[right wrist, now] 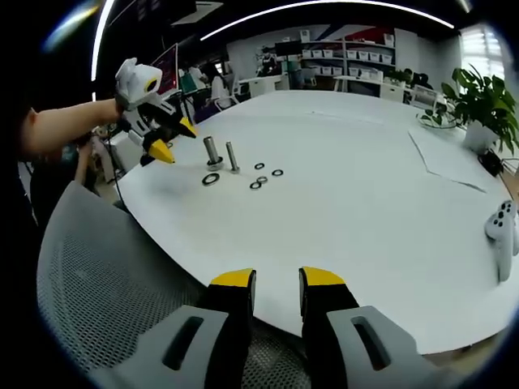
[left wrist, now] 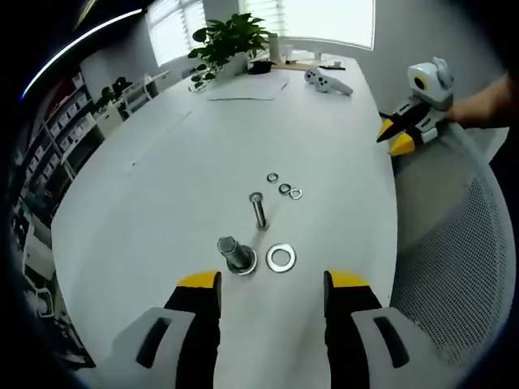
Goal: Place the washer onto the threaded stud by aligning its center hole with the stud, sliding it down to the base, and recovering from edge contact or off-axis alignment until the washer reaches the visible bottom stop.
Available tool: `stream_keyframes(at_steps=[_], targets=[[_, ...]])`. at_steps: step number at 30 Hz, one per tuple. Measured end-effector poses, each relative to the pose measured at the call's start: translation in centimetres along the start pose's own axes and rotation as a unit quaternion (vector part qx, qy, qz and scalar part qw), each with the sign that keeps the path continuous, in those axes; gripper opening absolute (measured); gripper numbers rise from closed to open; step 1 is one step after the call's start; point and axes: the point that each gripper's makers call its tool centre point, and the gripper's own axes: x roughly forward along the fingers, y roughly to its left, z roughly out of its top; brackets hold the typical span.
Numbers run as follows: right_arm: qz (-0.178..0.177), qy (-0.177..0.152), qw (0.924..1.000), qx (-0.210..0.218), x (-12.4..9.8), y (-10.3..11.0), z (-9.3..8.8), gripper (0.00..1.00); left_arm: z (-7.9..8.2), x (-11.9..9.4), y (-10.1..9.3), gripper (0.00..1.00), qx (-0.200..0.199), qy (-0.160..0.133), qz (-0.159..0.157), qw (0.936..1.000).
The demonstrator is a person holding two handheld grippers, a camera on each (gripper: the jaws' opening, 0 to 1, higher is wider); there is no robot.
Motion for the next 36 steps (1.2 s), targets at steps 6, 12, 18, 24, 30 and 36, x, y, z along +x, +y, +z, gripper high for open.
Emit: stream_keyframes(at_steps=[6,12,18,24,30,36], targets=[[-0.001,0.001,1.0000,0.000,0.0,0.0,0.0,0.24,-0.4,-1.1,-0.5,0.49,-0.016,-0.009,0.010,0.9998],[-0.014,-0.008,0.9998,0.013,-0.1,-0.4,0.2,0.23,-0.2,-1.6,-0.5,0.49,-0.035,-0.023,0.022,0.9989],[-0.002,-0.011,0.9999,0.007,-0.1,0.0,0.2,0.23,0.3,-1.4,-0.6,0.49,-0.055,-0.042,0.032,0.9971],[0.005,-0.009,0.9999,0.002,-0.1,0.2,0.2,0.23,1.1,0.0,-1.5,0.49,-0.060,-0.049,0.019,0.9968],[0.002,-0.015,0.9998,0.010,-0.1,0.0,0.3,0.23,1.4,2.0,-2.3,0.49,-0.053,-0.039,-0.003,0.9978],[0.001,-0.021,0.9997,0.013,-0.2,0.0,0.5,0.23,0.0,4.1,-3.1,0.43,-0.060,0.003,-0.033,0.9976]])
